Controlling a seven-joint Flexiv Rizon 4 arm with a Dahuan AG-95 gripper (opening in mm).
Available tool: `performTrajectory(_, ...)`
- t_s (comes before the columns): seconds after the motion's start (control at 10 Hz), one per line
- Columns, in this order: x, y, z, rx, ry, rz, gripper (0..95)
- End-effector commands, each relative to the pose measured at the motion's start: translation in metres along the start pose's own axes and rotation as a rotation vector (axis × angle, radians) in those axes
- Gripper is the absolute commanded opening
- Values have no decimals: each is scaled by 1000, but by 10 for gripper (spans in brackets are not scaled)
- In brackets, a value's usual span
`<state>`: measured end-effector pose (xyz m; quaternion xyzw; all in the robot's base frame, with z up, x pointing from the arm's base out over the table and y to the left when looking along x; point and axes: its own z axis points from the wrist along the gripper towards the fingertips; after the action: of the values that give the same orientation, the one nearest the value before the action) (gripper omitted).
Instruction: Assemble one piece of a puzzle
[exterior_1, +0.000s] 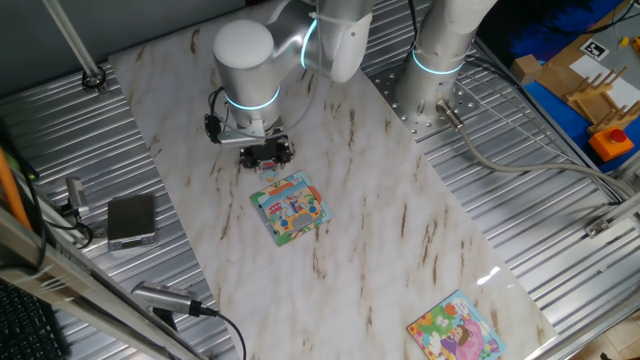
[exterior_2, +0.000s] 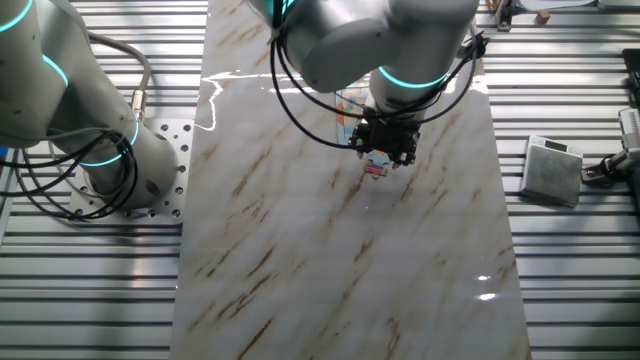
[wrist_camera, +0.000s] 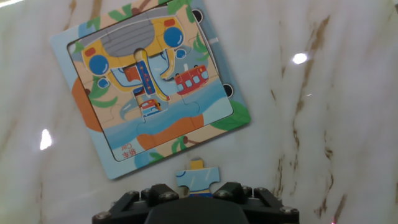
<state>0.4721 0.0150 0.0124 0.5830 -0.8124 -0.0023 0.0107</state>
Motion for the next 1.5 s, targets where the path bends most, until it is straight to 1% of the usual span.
performTrajectory(0.1,2,-1,2,0,-4,-2,570)
performTrajectory(0.4,5,-2,4,4,-6,-2,570)
performTrajectory(0.7,6,-2,4,5,-8,-3,570)
performTrajectory(0.9,6,-2,4,7,-14,-6,570)
performTrajectory(1.0,6,-2,4,6,-25,-2,570)
performTrajectory(1.2,6,-2,4,7,-22,16,570)
performTrajectory(1.5,6,-2,4,12,-7,30,570)
